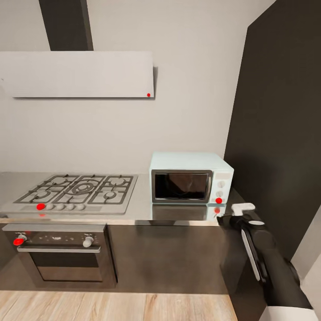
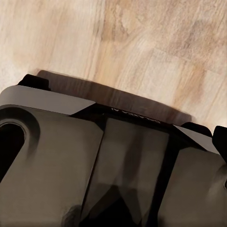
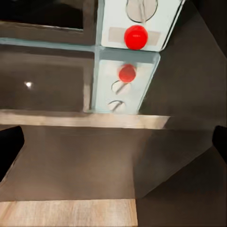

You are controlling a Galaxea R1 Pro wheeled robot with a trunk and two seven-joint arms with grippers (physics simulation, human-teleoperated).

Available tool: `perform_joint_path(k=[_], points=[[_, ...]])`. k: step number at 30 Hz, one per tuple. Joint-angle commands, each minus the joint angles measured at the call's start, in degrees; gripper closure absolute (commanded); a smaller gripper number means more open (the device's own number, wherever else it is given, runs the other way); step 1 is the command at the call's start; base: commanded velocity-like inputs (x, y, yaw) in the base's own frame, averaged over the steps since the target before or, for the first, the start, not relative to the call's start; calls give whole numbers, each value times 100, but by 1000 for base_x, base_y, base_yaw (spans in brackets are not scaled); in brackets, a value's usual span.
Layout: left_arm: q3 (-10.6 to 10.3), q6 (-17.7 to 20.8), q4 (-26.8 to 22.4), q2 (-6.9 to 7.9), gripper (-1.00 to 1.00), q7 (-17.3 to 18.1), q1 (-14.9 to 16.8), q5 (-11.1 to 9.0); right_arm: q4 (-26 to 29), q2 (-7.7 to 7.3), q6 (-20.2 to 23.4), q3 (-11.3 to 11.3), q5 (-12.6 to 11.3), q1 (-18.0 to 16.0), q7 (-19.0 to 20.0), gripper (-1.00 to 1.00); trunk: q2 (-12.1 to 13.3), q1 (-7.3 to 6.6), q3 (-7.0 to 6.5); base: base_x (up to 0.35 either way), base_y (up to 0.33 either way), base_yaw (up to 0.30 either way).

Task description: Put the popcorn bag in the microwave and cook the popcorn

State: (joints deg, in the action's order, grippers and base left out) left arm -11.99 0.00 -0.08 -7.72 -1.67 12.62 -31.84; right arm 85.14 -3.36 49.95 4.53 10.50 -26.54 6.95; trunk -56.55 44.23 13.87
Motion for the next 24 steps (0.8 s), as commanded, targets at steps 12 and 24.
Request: perform_joint_path(k=[12,24], points=[[-49,0,-1,-1,-100,-18,3,-42,-857,624,-1525,31,37,-407,-438,-100,-5,0,8,0,0,0],[-47,0,-1,-1,-100,-24,3,-50,-2086,528,-3523,646,-57,-404,-372,-100,-5,0,8,0,0,0]])
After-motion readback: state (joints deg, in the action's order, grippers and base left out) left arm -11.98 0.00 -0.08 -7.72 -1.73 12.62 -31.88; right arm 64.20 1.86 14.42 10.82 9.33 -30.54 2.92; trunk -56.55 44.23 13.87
